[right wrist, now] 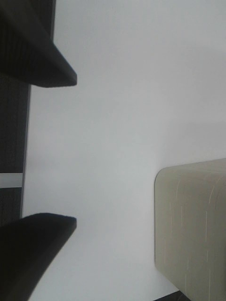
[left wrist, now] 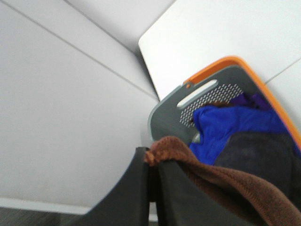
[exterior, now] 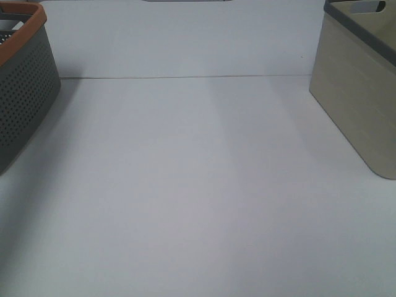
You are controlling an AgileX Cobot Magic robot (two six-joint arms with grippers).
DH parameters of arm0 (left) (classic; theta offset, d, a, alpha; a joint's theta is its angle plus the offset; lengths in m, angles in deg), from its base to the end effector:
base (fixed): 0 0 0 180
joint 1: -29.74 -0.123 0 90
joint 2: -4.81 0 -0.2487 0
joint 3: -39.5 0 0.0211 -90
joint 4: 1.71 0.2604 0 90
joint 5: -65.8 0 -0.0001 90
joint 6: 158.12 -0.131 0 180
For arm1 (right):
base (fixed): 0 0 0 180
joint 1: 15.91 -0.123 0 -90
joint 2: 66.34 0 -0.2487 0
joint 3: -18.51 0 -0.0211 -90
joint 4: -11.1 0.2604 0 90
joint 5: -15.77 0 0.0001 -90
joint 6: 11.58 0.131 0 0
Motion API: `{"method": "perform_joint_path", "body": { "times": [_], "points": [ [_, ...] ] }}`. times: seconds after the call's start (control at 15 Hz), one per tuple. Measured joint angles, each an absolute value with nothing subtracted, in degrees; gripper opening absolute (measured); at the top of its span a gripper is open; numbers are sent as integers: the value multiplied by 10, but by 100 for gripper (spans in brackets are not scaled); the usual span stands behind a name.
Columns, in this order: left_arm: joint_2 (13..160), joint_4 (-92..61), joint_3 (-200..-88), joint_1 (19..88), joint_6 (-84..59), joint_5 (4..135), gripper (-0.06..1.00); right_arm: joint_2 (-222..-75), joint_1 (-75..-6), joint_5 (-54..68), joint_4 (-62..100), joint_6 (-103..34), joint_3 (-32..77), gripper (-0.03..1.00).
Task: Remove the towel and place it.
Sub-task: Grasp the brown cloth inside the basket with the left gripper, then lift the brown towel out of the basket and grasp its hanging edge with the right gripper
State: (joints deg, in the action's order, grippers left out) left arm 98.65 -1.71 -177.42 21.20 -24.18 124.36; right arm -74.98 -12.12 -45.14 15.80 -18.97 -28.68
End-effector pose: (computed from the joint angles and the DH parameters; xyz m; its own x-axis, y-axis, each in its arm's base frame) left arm 0.3378 0.0507 0.4745 -0.4021 0.6678 -0.6264 0.2033 0.7322 0.6500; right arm 0.0749 0.0044 0.2654 -0.4461 -0.0593 -0.8930 -0.0377 0.9982 -0.0475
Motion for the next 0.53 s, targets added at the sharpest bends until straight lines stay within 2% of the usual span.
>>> {"method": "perform_joint_path", "body": {
  "times": [0.27, 0.53],
  "points": [
    [985, -81, -1824, 258, -246, 1229, 2, -750, -121, -451, 158, -190, -287, 65],
    [990, -84, -1867, 360, -244, 1206, 2, -750, -121, -451, 158, -190, -287, 65]
  ]
}}
